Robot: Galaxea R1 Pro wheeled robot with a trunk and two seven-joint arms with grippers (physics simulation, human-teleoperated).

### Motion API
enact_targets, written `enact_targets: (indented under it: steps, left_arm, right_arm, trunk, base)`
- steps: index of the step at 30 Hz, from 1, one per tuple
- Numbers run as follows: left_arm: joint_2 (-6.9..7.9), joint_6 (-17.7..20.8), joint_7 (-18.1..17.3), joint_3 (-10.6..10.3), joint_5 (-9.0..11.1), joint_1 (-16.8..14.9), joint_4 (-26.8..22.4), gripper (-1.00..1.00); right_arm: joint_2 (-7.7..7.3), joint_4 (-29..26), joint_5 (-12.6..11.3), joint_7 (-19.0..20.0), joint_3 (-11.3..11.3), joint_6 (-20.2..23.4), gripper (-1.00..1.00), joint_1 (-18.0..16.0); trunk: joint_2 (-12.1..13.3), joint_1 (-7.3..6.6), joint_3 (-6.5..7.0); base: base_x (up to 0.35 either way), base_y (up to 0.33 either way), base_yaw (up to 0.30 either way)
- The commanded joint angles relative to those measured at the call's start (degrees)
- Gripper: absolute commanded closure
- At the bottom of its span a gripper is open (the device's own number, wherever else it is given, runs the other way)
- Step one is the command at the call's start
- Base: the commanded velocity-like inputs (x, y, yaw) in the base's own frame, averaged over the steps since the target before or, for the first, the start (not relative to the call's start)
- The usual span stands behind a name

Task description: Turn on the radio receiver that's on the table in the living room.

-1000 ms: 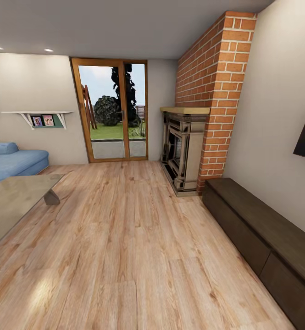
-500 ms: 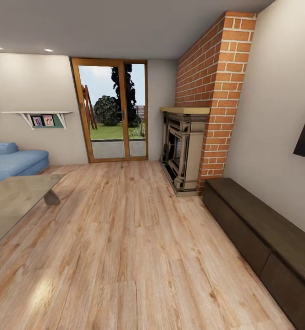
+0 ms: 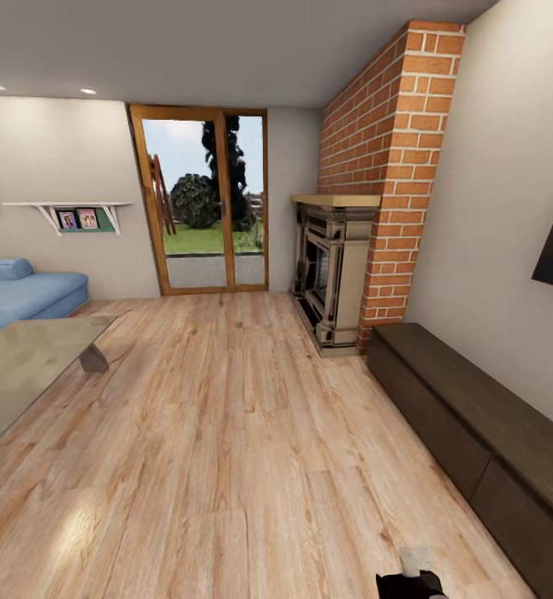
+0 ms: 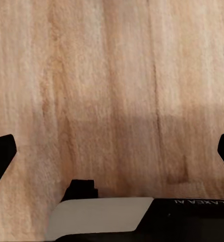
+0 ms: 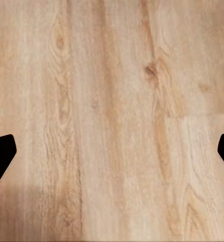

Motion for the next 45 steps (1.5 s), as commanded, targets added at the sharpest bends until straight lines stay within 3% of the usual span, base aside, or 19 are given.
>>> enact_targets:
  steps: [1, 4, 8, 14, 34, 45]
  left_arm:
    - [0.08, 0.9, 0.3, 0.0, 0.0, 0.0, -1.6, -1.00]
    - [-0.10, 0.5, 0.6, 0.0, 0.0, 0.0, -3.6, -1.00]
    - [-0.24, -2.4, 0.6, 0.0, 0.1, 0.0, -3.6, -1.00]
    - [0.08, -3.1, 0.7, 0.1, -0.1, 0.0, -3.6, -1.00]
    - [0.45, -3.3, 0.8, 0.4, -0.2, 0.0, -3.6, -1.00]
    - [2.02, -3.3, 0.8, 8.0, 0.0, 0.0, -3.6, -1.00]
  right_arm:
    - [-0.01, -0.1, 0.4, 0.0, 0.0, 0.9, -1.00, -0.9]
    - [-0.02, -0.3, 2.0, 0.1, 0.1, 2.0, -1.00, -2.2]
    - [0.01, -0.3, 2.7, 0.4, 0.7, 2.1, -1.00, -2.5]
    - [0.02, -0.3, 3.2, 0.5, 1.8, 2.1, -1.00, -2.5]
    - [0.07, -0.1, 4.9, 0.3, 1.9, 2.0, -1.00, -2.5]
    - [0.07, 0.0, 4.9, 0.3, 2.2, 2.0, -1.00, -2.5]
  trunk:
    - [0.0, 0.00, -0.01]
    - [0.0, 0.00, -0.01]
    - [0.0, 0.00, -0.01]
    - [0.0, 0.00, -0.01]
    - [0.0, 0.00, -0.01]
    - [0.0, 0.00, -0.01]
  base:
    - [0.000, 0.000, 0.000]
    - [0.000, 0.000, 0.000]
    - [0.000, 0.000, 0.000]
    - [0.000, 0.000, 0.055]
    - [0.000, 0.000, 0.279]
    - [0.000, 0.000, 0.294]
